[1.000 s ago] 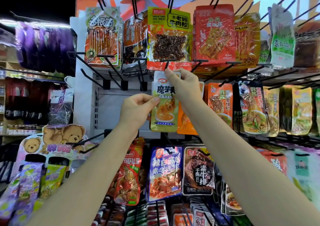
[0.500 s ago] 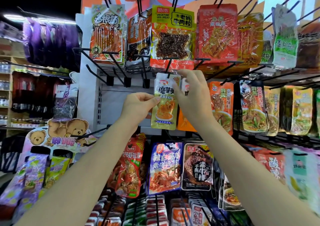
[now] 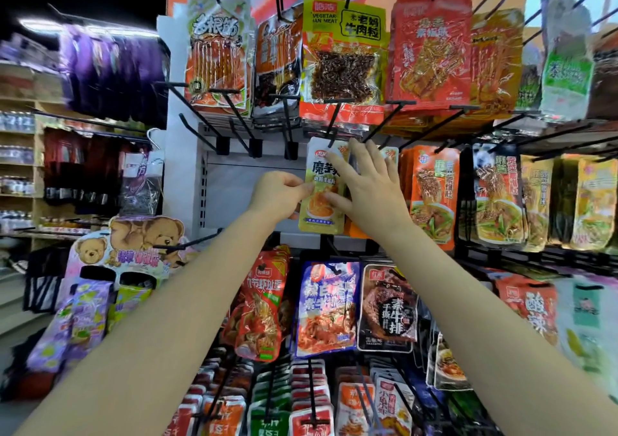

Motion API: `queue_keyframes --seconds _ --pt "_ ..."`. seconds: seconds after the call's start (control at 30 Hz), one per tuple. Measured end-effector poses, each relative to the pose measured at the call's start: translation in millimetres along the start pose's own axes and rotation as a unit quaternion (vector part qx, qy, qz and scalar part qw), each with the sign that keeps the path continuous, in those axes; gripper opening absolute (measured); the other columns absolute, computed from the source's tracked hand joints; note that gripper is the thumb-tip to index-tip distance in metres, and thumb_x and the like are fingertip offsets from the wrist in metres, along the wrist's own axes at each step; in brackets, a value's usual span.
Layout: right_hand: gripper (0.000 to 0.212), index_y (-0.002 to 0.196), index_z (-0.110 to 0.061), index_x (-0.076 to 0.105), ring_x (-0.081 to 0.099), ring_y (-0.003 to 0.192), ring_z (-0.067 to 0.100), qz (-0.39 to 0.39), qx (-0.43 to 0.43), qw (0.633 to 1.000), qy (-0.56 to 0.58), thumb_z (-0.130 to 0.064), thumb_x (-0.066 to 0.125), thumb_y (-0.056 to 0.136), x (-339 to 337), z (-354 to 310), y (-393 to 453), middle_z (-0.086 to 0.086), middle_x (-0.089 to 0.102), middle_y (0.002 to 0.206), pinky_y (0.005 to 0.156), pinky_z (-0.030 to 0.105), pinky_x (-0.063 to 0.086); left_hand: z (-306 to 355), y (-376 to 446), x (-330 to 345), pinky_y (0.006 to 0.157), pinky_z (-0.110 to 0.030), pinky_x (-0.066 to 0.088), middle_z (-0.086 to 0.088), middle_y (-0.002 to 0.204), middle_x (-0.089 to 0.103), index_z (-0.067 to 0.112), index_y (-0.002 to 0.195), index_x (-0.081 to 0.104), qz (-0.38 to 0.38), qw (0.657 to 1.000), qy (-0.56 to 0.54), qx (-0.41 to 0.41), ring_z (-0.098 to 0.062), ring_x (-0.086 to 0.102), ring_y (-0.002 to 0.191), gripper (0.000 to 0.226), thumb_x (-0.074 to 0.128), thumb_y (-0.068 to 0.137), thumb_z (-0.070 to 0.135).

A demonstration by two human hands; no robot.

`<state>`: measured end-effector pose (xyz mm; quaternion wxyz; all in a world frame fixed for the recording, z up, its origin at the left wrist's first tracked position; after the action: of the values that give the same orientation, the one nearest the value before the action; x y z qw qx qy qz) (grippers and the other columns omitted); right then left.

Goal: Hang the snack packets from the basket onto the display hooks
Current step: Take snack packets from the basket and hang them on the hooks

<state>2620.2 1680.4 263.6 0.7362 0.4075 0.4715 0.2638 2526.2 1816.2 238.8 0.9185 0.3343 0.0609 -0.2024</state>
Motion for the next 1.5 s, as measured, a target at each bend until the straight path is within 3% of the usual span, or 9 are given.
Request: queue_keyframes --seconds 0.17,0.3,0.4,0.5,0.7,0.87,1.07,1.37,1.5 --pt "0.055 0.150 -0.027 0.044 0.029 0.148 0.036 0.087 -0.019 0.992 0.085 -0.048 0.052 0.100 -37 3 -29 0.013 0.035 0.159 0.115 0.055 0.029 32 -33 -23 0.081 -0.039 0.055 0.003 0.108 0.068 0.021 0.114 0.066 0.067 0.966 0.223 0.113 -0.017 0.065 0.094 0.040 0.059 0.095 0.056" --pt "0.045 0.141 -0.019 0.055 0.039 0.140 0.028 0.156 0.003 0.976 0.154 -0.041 0.049 0.102 -82 18 -98 0.009 0.045 0.149 0.113 0.043 0.031 78 -113 -9 0.079 -0.019 0.050 0.012 0.109 0.061 0.021 0.121 0.064 0.114 0.929 0.169 0.310 -0.003 0.059 0.093 0.043 0.051 0.096 0.052" --pt "0.035 0.127 -0.009 0.064 0.051 0.126 0.025 0.171 0.038 0.973 0.153 -0.031 0.052 0.102 -100 41 -176 0.009 0.057 0.132 0.106 0.038 0.039 87 -171 46 0.085 -0.008 0.042 0.013 0.106 0.060 0.015 0.116 0.067 0.059 0.912 0.089 0.397 -0.002 0.059 0.096 0.034 0.053 0.098 0.039" --pt "0.031 0.109 -0.002 0.070 0.058 0.104 0.026 0.137 0.098 0.981 0.092 -0.025 0.051 0.101 -94 78 -270 0.012 0.065 0.109 0.092 0.035 0.043 70 -226 126 0.083 -0.030 0.053 -0.002 0.100 0.070 0.006 0.108 0.072 -0.010 0.892 0.045 0.451 -0.019 0.067 0.092 0.030 0.054 0.101 0.029" --pt "0.025 0.100 -0.005 0.069 0.063 0.088 0.034 -0.064 0.280 0.958 -0.009 -0.026 0.055 0.096 -46 170 -498 0.011 0.065 0.099 0.078 0.044 0.047 -8 -339 332 0.078 -0.034 0.054 -0.006 0.103 0.072 0.007 0.110 0.072 -0.234 0.897 0.026 0.375 -0.022 0.068 0.091 0.031 0.054 0.098 0.029" --pt "0.021 0.103 -0.010 0.066 0.061 0.082 0.037 -0.186 0.432 0.882 -0.045 -0.027 0.059 0.092 -39 200 -693 0.011 0.060 0.089 0.071 0.043 0.049 -100 -473 470 0.084 -0.039 0.057 -0.011 0.120 0.068 0.007 0.123 0.068 -0.452 0.833 0.072 0.310 -0.030 0.067 0.106 0.044 0.051 0.094 0.035" --pt "0.037 0.108 0.001 0.070 0.067 0.080 0.043 -0.336 0.573 0.747 -0.028 -0.013 0.084 0.077 -27 190 -870 0.023 0.067 0.093 0.061 0.040 0.054 -183 -610 529 0.098 -0.054 0.053 -0.019 0.148 0.052 0.004 0.143 0.052 -0.630 0.711 0.151 0.272 -0.036 0.056 0.130 0.071 0.044 0.088 0.048" --pt "0.071 0.150 -0.020 0.036 0.025 0.144 0.040 -0.465 0.719 0.516 -0.022 -0.049 0.062 0.092 -17 187 -1002 0.010 0.033 0.156 0.113 0.056 0.030 -201 -637 555 0.109 -0.053 0.041 -0.014 0.165 0.023 0.006 0.159 0.021 -0.642 0.675 0.204 0.300 -0.032 0.028 0.150 0.087 0.037 0.089 0.056" --pt "0.063 0.146 -0.018 0.041 0.013 0.150 0.041 -0.518 0.698 0.494 0.005 -0.051 0.058 0.095 6 178 -1013 0.007 0.031 0.158 0.116 0.062 0.024 -192 -640 573 0.108 -0.052 0.042 -0.013 0.163 0.031 0.007 0.157 0.027 -0.652 0.668 0.202 0.295 -0.032 0.033 0.145 0.083 0.037 0.089 0.054"
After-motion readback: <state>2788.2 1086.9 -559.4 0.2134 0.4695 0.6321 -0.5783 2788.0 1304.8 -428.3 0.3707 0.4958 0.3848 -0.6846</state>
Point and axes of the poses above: each hand's wrist, its own y-axis towards the middle knuckle, its own x-axis out of the palm, z = x × y, the point moved 9 cm from there along y, towards the middle knuckle
